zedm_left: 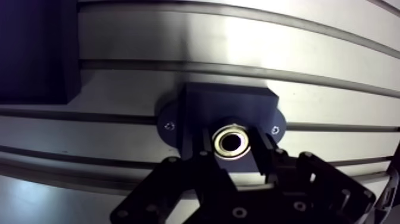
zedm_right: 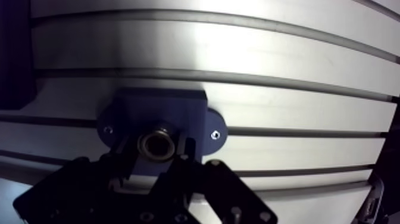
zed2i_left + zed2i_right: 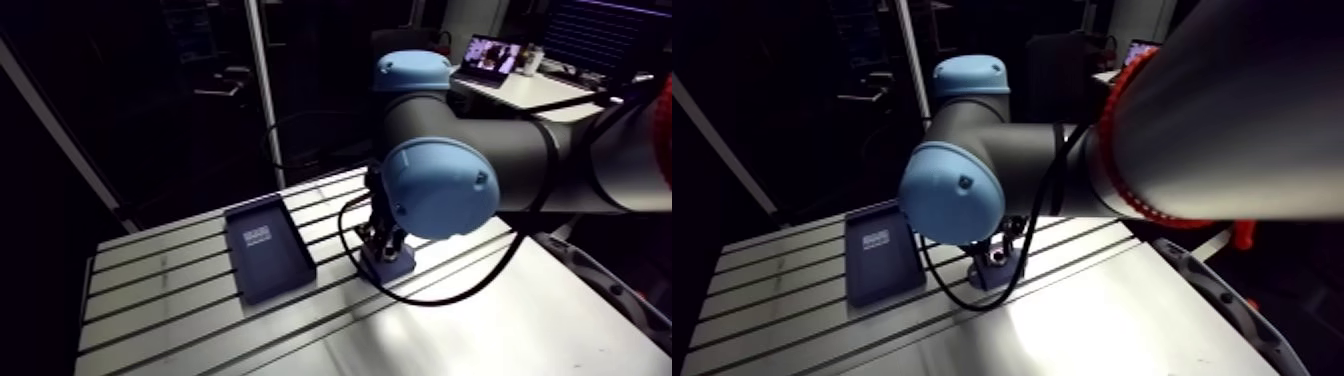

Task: Pick up the bearing and press it into the housing until flush.

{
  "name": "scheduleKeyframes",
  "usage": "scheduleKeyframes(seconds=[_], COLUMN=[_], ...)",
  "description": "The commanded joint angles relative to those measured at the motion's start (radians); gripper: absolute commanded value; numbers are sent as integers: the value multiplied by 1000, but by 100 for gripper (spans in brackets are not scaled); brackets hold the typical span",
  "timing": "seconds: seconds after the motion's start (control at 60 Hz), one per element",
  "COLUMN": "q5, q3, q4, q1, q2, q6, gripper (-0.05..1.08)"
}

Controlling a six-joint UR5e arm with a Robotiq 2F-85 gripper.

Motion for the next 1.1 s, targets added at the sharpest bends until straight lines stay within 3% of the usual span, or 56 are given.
scheduleKeyframes(seconds=[0.017,1.1], q5=[0,-5], q3=[-3,-7], q4=[0,15], q1=[-2,0], q2=[4,1], q6=[-1,-3], gripper=[64,64])
